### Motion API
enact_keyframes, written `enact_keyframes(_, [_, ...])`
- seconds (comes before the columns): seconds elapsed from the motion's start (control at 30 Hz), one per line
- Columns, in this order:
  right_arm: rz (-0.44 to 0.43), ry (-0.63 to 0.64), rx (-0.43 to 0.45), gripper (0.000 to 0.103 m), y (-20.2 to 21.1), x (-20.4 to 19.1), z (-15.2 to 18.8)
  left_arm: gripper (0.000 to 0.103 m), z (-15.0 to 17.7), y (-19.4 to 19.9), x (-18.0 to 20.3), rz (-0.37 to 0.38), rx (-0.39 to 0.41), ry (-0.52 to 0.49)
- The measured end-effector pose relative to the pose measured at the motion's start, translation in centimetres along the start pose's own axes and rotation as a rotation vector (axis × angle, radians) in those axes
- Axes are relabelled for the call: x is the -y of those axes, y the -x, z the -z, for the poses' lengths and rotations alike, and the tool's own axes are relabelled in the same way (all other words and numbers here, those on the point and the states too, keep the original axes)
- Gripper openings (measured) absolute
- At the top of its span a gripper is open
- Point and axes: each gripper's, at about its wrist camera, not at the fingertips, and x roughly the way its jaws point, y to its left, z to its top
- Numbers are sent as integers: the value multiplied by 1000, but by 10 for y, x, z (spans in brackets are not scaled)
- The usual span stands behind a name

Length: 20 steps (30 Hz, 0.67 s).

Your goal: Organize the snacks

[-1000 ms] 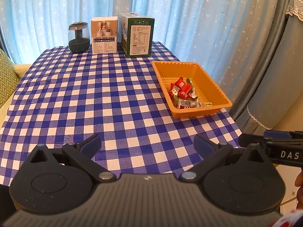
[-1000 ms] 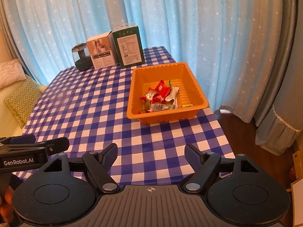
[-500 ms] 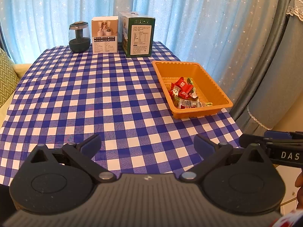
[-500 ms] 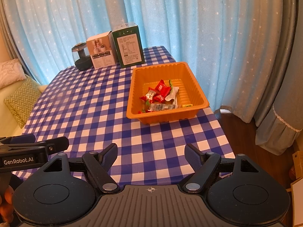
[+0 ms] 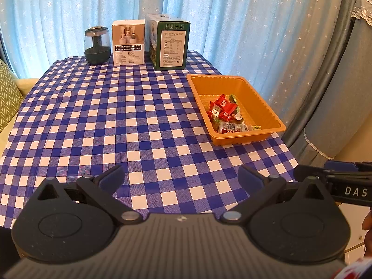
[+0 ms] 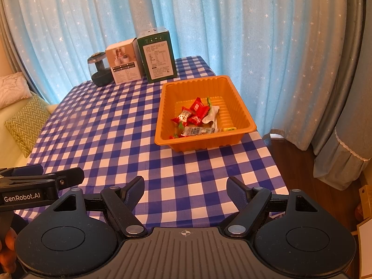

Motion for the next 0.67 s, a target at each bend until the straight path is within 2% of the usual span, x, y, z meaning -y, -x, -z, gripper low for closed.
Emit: enact_keyframes(0.67, [0,0,0,77,0,1,1,103,0,-2,2,-3,5,-5])
